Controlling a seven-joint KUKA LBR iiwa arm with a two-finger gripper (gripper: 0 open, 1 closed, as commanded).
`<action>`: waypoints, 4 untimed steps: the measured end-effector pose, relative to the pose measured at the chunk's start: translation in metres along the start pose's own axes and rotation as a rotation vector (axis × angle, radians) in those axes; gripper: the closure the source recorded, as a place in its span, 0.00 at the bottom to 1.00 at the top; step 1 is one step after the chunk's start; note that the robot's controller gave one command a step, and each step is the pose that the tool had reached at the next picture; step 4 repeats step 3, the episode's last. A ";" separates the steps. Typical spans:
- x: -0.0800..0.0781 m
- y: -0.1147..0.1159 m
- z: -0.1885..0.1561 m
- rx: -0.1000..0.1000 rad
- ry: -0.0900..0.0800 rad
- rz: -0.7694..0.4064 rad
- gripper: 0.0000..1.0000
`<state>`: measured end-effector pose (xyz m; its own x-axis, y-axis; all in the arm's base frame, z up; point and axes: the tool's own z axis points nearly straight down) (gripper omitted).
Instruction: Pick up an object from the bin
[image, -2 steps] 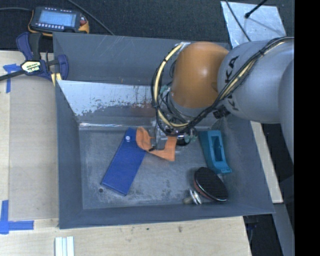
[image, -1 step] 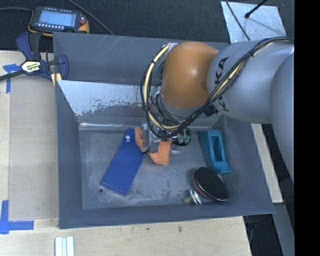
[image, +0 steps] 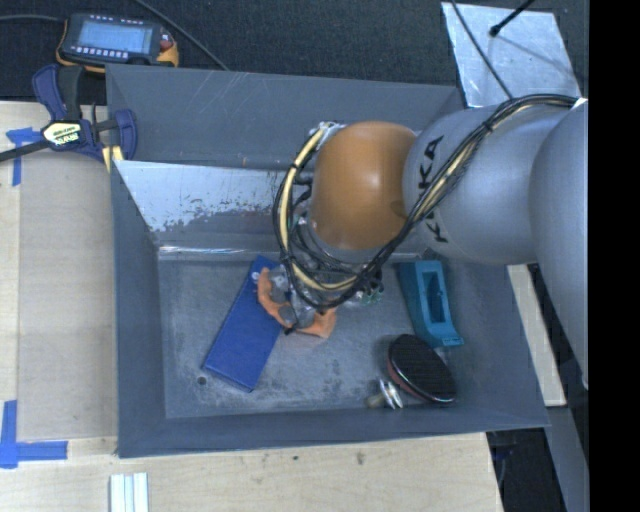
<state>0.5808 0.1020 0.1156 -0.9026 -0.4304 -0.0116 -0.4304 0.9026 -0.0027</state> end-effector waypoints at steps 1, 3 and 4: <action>0.006 -0.028 0.025 -0.007 -0.007 -0.373 1.00; -0.009 -0.036 0.031 -0.009 0.016 -0.398 1.00; -0.009 -0.036 0.031 -0.009 0.016 -0.398 1.00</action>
Offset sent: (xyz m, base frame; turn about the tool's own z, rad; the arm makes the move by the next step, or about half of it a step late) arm 0.0007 -0.0199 -0.0456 -0.3738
